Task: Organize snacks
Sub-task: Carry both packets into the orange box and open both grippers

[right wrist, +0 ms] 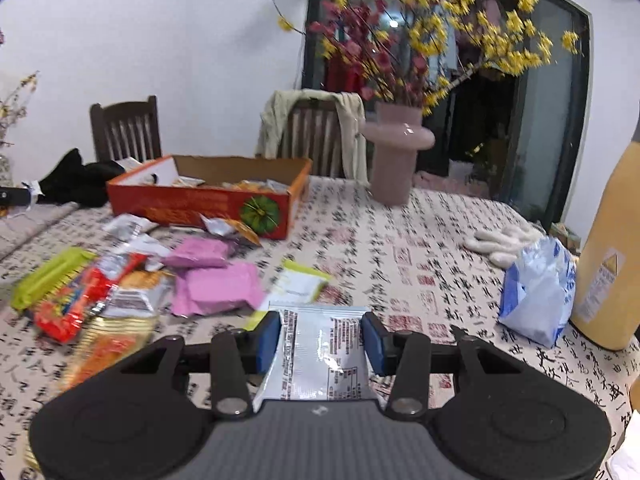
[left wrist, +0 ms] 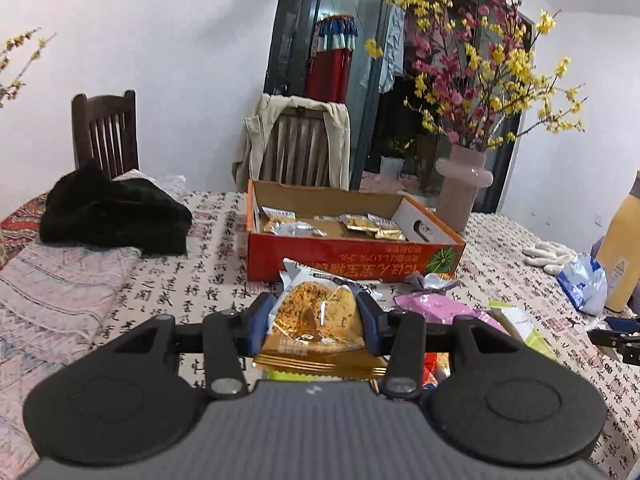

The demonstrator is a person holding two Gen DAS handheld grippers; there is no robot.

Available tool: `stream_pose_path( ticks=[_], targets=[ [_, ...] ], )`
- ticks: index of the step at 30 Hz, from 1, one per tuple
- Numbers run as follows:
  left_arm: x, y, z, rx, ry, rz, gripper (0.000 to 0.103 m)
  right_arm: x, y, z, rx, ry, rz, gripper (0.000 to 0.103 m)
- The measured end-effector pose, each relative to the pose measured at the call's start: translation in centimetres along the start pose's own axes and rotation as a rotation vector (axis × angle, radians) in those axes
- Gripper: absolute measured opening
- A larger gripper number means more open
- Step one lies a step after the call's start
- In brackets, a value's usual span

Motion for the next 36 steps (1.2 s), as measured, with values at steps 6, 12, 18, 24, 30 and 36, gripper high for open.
stream_pose_path(
  ticks=[6,12,18,24,30,36],
  targets=[
    [0.3,2.4,0.4,-0.020,0.011,-0.046,0.047,0.7,2.4,2.1,0.046,0.033,-0.053,0.044],
    [-2.2,7.7,0.8,-0.007,-0.015,-0.091,0.047,-0.5,8.1,4.7,0.131,0.110,-0.122,0.044],
    [-8.9,14.3,0.8,-0.012,-0.037,-0.102,0.047,-5.6,17.2,6.8,0.185,0.212,-0.161,0.044],
    [-19.4,17.5,1.0,0.048,-0.051,-0.013,0.047,-17.2,26.3,8.9,0.124,0.325,-0.066,0.044],
    [-29.7,16.6,2.4,0.172,-0.028,0.122,0.047,-32.1,28.1,10.9,-0.038,0.357,0.160,0.044],
    [-35.7,14.8,3.5,0.217,-0.026,0.212,0.047,-41.3,24.6,12.6,-0.109,0.334,0.338,0.045]
  ],
)
Point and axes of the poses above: each gripper's, at about its wrist camera, not at the fingertips, and x roughly against the way its jaws point, z to its left, y to its top, the point moved 6 cm from there along -x, roughly the way its jaws point, and after that the axes turned 1 degree about y, right-handed, at the moved point
